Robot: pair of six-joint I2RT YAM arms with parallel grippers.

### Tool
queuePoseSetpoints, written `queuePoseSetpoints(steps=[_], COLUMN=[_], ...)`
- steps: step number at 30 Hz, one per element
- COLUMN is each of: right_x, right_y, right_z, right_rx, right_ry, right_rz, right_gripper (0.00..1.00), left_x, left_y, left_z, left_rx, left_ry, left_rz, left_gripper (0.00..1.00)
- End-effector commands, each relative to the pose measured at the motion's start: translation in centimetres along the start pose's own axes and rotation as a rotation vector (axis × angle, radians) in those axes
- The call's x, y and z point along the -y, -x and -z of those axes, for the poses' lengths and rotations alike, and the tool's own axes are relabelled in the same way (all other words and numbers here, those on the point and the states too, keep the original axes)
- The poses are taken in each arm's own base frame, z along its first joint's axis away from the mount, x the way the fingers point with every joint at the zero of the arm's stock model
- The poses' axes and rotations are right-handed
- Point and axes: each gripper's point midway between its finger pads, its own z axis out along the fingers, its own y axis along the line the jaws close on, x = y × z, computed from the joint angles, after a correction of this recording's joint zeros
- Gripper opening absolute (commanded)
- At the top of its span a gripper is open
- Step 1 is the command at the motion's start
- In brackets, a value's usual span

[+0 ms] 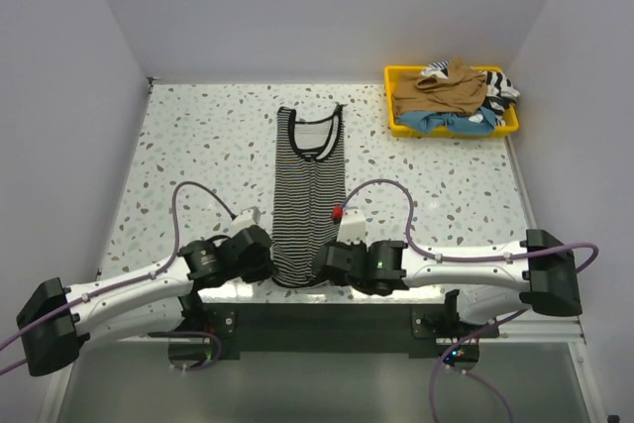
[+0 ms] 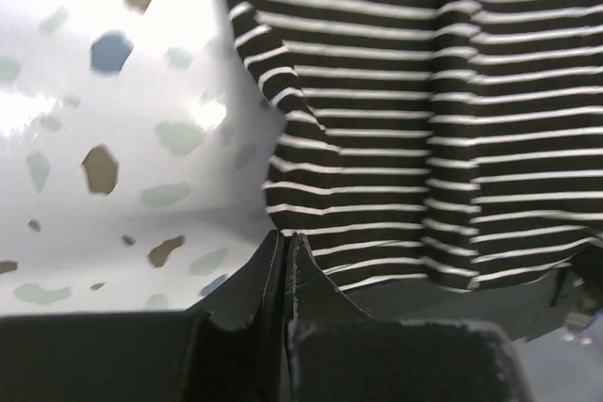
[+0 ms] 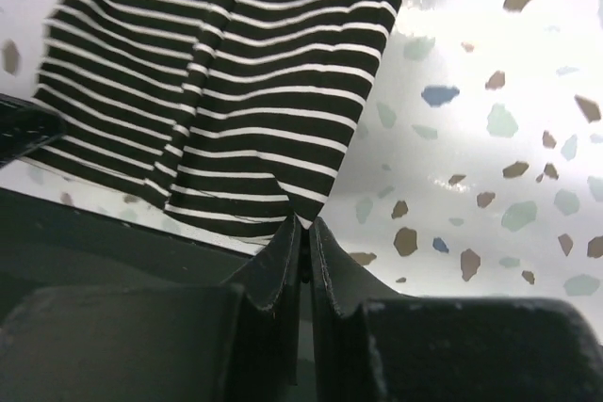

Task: Fold and stack the tank tops
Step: Fold the tank top

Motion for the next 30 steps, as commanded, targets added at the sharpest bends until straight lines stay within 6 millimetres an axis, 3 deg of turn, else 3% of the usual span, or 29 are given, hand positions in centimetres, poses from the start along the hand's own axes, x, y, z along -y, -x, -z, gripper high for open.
queuePoseSetpoints(steps=[1,4,6,7,9,10,16,22,23,27,28,30], right_x=[0.3,0.2,0.6,0.6,0.8,0.9,1.6,2.5,2.5,3.0,3.2,3.6], right_y=[3.7,5.7,7.5,8.0,9.8,11.2,15.4,19.5,20.1,22.8,24.2,24.7], right_z=[0.4,-0.8,-1.6,-1.8,-2.5,-2.6,-5.0,-8.4,-9.0,-11.2,-11.6,-13.2], right_rx=[0.1,0.113,0.135,0.141,0.158,0.173,0.189,0.189,0.191,0.191,0.199,0.181], right_ry=[-0.059,-0.055,-0.067,-0.069,-0.083,-0.088,-0.116,-0.133,-0.131,-0.134,-0.132,-0.142], right_rz=[-0.012,-0.039,-0.062,-0.062,-0.07,-0.088,-0.083,-0.091,-0.082,-0.09,-0.1,-0.099], right_gripper=[0.08,0.06,0.05,0.05,0.05,0.05,0.05,0.05,0.05,0.04,0.04,0.04], left_x=[3.3,4.7,4.4,5.4,5.5,6.7,8.4,8.9,8.3,8.8,8.2,8.8], left_y=[4.8,7.8,9.9,11.1,12.6,13.8,18.1,22.4,22.9,26.5,26.9,28.8], left_z=[1.2,1.1,0.8,1.1,0.5,0.8,-0.6,-3.4,-4.5,-5.9,-7.1,-7.4], left_rx=[0.144,0.189,0.224,0.248,0.263,0.287,0.331,0.345,0.334,0.368,0.354,0.373], left_ry=[-0.024,-0.058,-0.041,-0.071,-0.053,-0.078,-0.083,-0.077,-0.056,-0.071,-0.053,-0.067], left_rz=[0.001,0.02,0.04,0.045,0.045,0.05,0.075,0.109,0.118,0.137,0.147,0.147], left_gripper=[0.0,0.0,0.0,0.0,0.0,0.0,0.0,0.0,0.0,0.0,0.0,0.0])
